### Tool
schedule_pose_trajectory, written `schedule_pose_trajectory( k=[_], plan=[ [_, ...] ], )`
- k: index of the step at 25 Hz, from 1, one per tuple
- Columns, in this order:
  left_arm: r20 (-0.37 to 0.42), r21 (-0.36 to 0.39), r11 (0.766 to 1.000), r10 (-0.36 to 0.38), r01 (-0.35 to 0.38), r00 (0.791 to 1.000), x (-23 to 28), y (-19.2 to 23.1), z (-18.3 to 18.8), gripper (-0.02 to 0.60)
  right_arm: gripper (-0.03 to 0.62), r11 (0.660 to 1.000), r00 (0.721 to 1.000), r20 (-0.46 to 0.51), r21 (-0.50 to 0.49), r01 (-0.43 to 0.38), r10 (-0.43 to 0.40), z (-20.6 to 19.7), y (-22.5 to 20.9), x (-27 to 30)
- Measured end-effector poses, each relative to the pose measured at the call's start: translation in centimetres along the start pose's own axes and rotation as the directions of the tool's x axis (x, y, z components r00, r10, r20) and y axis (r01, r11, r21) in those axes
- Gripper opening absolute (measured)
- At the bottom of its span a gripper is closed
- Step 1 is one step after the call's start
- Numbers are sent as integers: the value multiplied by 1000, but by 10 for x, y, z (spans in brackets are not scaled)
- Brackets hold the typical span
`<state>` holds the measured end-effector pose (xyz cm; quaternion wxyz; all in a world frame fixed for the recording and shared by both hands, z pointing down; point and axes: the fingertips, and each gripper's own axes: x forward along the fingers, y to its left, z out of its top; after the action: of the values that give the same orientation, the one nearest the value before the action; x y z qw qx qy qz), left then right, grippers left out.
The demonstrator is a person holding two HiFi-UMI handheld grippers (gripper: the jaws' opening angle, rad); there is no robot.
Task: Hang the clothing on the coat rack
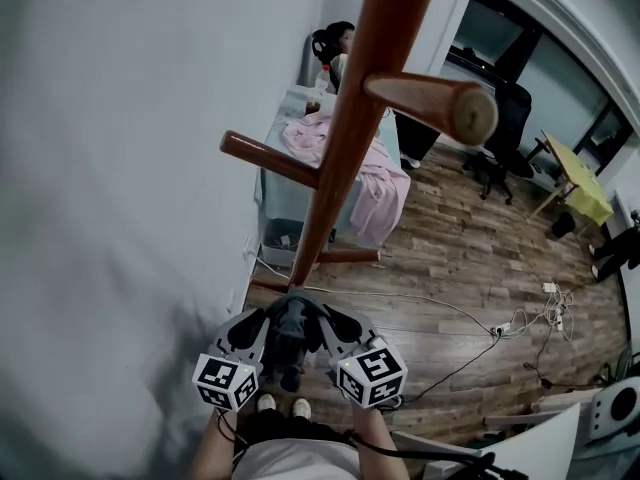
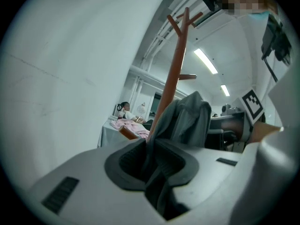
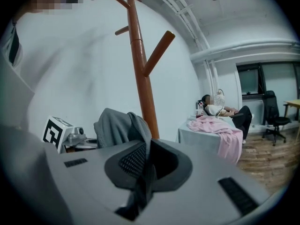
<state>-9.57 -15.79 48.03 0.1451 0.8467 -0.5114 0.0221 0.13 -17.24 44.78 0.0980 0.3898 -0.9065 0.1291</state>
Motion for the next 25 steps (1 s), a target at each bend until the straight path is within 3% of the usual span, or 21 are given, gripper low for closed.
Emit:
schedule_pose_trajectory(
  k=[2,5,10,15,20,25],
  plan=[
    [38,-47,999,-1,3,999,-6,3,-1,61,26,1000,1000,2,-5,-13,13,-2,3,1],
    [72,-130,991,52,-42,996,-13,20,0,61,26,999,999,-6,-29,-38,38,-2,7,6],
    [57,-130,987,100,-92,993,-24,35,2,61,26,997,998,-14,-33,-69,68,-4,13,9],
    [32,-43,992,121,-120,992,-29,34,14,60,29,989,989,-4,-34,-147,147,1,23,14],
    [39,7,998,63,-64,997,-22,22,33,60,31,984,987,-14,-85,-158,157,9,19,10],
    [67,29,998,47,-49,997,-19,20,53,60,82,984,987,28,-90,-156,159,29,15,1]
  ],
)
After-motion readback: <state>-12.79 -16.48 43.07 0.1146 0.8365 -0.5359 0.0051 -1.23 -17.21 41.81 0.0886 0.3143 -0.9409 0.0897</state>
